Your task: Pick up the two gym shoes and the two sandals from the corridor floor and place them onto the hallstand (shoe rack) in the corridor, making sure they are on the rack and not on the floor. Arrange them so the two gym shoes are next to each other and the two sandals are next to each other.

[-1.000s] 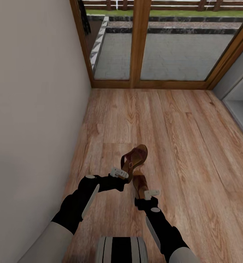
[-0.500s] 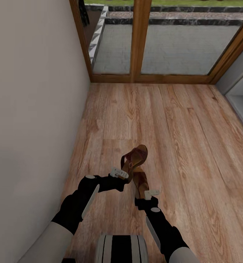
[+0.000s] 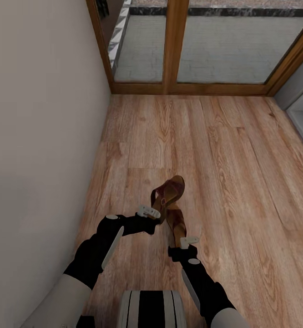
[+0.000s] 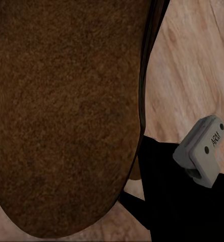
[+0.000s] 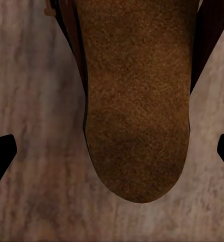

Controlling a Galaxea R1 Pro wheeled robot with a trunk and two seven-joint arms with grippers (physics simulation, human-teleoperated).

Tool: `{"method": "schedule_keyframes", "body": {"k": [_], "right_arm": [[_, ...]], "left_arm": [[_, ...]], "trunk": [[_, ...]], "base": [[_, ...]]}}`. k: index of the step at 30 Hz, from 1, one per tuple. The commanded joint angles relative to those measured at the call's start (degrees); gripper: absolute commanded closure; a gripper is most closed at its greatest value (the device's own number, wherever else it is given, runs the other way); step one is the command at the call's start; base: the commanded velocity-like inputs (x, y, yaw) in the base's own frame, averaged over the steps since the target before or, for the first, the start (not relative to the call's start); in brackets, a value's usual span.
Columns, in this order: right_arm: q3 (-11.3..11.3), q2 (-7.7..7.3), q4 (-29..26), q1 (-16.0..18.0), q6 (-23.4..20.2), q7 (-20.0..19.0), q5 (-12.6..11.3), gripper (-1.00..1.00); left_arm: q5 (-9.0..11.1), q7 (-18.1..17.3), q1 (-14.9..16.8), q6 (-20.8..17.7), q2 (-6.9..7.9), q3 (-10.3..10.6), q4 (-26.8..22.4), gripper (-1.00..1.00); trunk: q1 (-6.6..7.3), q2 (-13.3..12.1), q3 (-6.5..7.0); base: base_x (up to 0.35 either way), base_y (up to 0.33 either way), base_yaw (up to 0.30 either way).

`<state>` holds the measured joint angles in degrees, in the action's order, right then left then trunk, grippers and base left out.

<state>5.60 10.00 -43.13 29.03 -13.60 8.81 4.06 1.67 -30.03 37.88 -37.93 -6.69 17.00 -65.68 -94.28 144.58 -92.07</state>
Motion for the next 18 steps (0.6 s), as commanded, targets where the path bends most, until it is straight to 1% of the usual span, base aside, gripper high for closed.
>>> {"method": "schedule_keyframes", "body": {"k": [1,9,14,18], "right_arm": [[0.11,0.00,-0.10,0.01,-0.46,0.24,0.42,-1.00],[0.11,0.00,-0.11,0.01,-0.46,0.24,0.43,-1.00],[0.07,0.00,-0.11,-0.02,-0.46,0.30,0.43,-1.00],[0.04,0.00,-0.15,0.01,-0.46,0.32,0.43,-1.00]], "left_arm": [[-0.09,-0.20,0.33,-0.39,0.00,-0.03,-0.38,1.00],[-0.01,-0.12,2.89,-0.86,-0.15,-0.03,-2.40,1.00],[0.00,-0.12,3.41,-1.29,-0.11,-0.03,-2.51,1.00],[0.00,-0.11,3.49,-1.34,-0.09,-0.03,-2.52,1.00]], "trunk": [[0.01,0.01,-0.04],[0.01,0.01,-0.08],[-0.12,0.08,-1.50],[-0.12,0.08,-1.82]], "base": [[0.000,0.000,0.000],[0.000,0.000,0.000],[0.000,0.000,0.000],[0.000,0.000,0.000]]}}
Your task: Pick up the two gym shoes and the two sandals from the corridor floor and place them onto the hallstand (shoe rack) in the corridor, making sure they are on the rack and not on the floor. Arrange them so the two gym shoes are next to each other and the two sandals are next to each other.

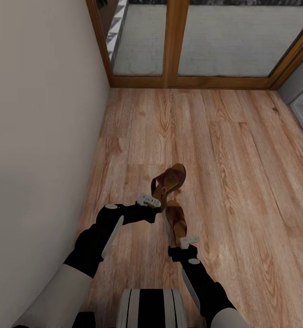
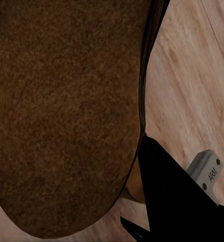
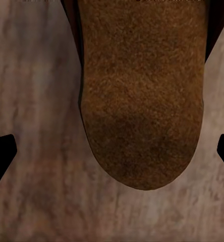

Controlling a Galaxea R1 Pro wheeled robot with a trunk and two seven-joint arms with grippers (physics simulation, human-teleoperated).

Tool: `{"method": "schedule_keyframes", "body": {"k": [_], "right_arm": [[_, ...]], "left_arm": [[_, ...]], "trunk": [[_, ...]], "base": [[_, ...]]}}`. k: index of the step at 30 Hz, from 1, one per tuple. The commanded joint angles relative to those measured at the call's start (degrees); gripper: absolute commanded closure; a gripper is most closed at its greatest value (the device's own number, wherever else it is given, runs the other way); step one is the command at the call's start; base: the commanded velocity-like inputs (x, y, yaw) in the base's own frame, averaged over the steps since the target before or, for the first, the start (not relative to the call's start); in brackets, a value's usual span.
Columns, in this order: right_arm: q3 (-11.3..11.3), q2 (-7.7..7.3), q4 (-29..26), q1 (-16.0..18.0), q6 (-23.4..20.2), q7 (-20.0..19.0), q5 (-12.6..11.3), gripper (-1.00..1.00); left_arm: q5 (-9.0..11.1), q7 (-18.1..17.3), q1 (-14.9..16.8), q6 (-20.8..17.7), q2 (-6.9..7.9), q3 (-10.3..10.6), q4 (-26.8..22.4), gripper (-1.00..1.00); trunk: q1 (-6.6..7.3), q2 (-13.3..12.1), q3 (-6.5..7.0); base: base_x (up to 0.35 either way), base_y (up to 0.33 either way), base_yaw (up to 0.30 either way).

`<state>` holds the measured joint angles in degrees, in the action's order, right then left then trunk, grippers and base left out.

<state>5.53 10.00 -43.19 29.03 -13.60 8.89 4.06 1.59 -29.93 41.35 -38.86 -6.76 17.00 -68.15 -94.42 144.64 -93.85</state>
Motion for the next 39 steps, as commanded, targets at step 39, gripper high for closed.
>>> {"method": "schedule_keyframes", "body": {"k": [39], "right_arm": [[0.19,0.00,-0.40,0.00,-0.46,0.25,0.36,-1.00]], "left_arm": [[0.05,-0.21,-0.38,-0.43,0.03,-0.09,-0.05,1.00]], "trunk": [[-0.20,0.12,-2.42]], "base": [[0.000,0.000,-0.035]]}}
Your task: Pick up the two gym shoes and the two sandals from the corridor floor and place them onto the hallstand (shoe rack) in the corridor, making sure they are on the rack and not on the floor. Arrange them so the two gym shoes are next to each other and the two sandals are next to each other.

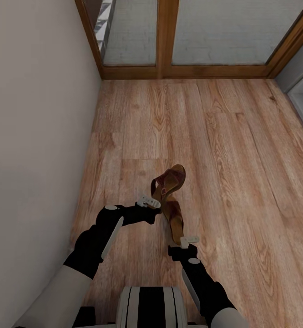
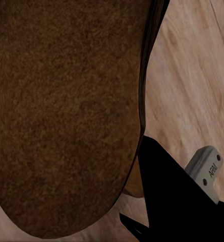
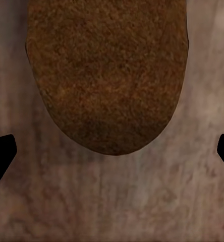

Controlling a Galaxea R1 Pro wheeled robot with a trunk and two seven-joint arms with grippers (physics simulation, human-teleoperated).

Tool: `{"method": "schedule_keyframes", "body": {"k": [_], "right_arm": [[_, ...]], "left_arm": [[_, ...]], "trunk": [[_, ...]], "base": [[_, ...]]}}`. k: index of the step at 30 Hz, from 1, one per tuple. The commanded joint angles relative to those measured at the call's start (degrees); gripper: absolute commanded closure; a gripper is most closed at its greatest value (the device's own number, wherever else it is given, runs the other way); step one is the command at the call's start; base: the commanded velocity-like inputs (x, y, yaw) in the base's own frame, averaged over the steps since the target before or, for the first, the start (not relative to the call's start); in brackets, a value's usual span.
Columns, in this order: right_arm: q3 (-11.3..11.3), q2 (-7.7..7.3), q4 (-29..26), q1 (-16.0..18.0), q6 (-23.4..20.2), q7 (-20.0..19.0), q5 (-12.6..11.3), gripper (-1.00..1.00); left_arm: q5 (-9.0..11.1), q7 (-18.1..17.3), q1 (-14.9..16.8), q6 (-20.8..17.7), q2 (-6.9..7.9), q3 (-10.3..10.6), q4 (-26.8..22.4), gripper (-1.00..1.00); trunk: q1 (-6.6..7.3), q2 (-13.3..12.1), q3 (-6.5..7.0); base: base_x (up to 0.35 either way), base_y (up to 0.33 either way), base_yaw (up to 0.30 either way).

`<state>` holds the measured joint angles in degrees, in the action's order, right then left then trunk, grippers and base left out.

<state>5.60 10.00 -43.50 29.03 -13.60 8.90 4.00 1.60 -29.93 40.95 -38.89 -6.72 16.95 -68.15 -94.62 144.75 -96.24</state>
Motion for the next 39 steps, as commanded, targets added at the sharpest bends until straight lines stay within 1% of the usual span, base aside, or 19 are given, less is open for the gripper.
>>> {"method": "schedule_keyframes", "body": {"k": [1,39], "right_arm": [[0.11,0.00,-0.09,0.00,-0.46,0.24,0.43,-1.00],[0.09,0.00,-0.27,-0.01,-0.46,0.24,0.48,-1.00]], "left_arm": [[0.01,-0.21,-0.03,-0.40,0.01,-0.05,-0.05,1.00],[-0.02,-0.21,-0.08,-0.32,0.04,-0.16,-0.02,1.00]], "trunk": [[0.01,0.01,-0.03],[0.01,0.01,-0.03]], "base": [[0.000,0.000,0.000],[0.041,0.000,0.000]]}}
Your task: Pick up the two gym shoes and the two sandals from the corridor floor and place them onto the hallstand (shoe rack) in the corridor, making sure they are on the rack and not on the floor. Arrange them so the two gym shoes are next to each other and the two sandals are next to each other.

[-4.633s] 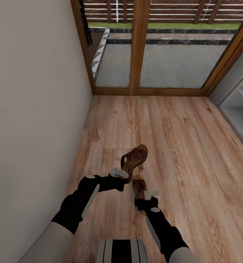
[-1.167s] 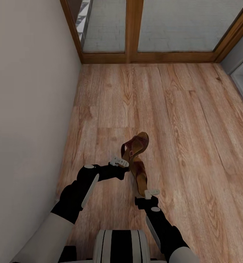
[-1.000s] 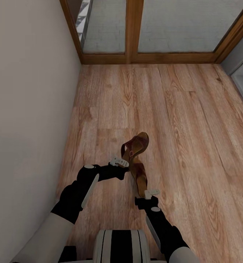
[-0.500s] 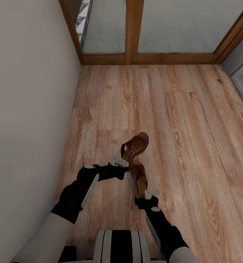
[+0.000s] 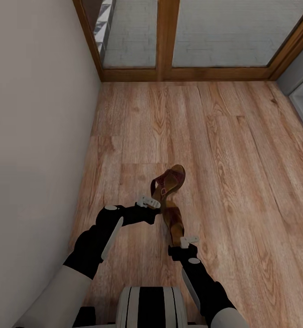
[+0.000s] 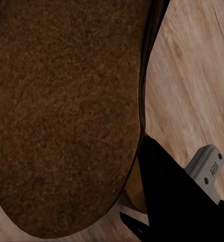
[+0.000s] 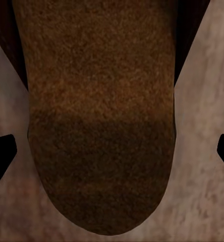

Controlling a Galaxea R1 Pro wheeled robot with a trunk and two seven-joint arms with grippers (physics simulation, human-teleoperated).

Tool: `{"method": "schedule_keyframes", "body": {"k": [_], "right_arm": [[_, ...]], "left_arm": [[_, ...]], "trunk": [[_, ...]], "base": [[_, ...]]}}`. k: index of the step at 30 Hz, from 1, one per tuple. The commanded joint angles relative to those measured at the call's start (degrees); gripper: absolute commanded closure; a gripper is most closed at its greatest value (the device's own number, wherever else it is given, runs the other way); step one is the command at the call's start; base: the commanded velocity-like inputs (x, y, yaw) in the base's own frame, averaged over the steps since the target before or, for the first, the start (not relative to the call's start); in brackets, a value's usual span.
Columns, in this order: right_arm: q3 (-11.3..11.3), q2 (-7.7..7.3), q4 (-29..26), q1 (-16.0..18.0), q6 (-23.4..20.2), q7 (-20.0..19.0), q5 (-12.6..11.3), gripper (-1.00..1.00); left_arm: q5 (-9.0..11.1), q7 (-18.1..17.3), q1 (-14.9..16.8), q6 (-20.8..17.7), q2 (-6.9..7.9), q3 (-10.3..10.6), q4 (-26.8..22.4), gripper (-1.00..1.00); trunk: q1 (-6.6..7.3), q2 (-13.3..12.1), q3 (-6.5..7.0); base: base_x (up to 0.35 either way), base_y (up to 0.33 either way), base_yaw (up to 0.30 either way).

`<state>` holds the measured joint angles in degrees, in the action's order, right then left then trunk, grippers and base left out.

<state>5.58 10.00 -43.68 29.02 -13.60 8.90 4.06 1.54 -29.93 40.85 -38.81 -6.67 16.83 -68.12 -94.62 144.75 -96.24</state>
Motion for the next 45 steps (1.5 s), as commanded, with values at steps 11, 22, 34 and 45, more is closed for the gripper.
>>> {"method": "schedule_keyframes", "body": {"k": [11,22,34,45], "right_arm": [[0.13,0.00,-0.05,-0.01,1.01,0.24,0.42,1.00],[0.13,0.00,-0.03,-0.01,1.04,0.24,0.42,1.00],[0.13,0.00,-0.02,0.01,1.04,0.24,0.42,1.00],[0.19,0.00,-0.15,0.00,1.54,0.24,0.42,1.00]], "left_arm": [[0.06,-0.22,0.02,-0.41,-0.01,-0.04,-0.06,1.00],[0.13,-0.22,0.02,-0.44,-0.01,-0.04,-0.08,1.00],[0.19,-0.27,0.02,-0.48,0.04,-2.32,-0.08,1.00],[0.29,-0.41,0.02,-0.48,3.03,-4.70,-0.16,1.00]], "trunk": [[0.01,0.01,-0.03],[0.01,0.01,-0.03],[0.16,-0.07,1.30],[0.45,-0.21,3.74]], "base": [[0.000,0.000,0.000],[0.000,0.000,0.000],[0.000,0.000,0.000],[0.000,0.000,0.000]]}}
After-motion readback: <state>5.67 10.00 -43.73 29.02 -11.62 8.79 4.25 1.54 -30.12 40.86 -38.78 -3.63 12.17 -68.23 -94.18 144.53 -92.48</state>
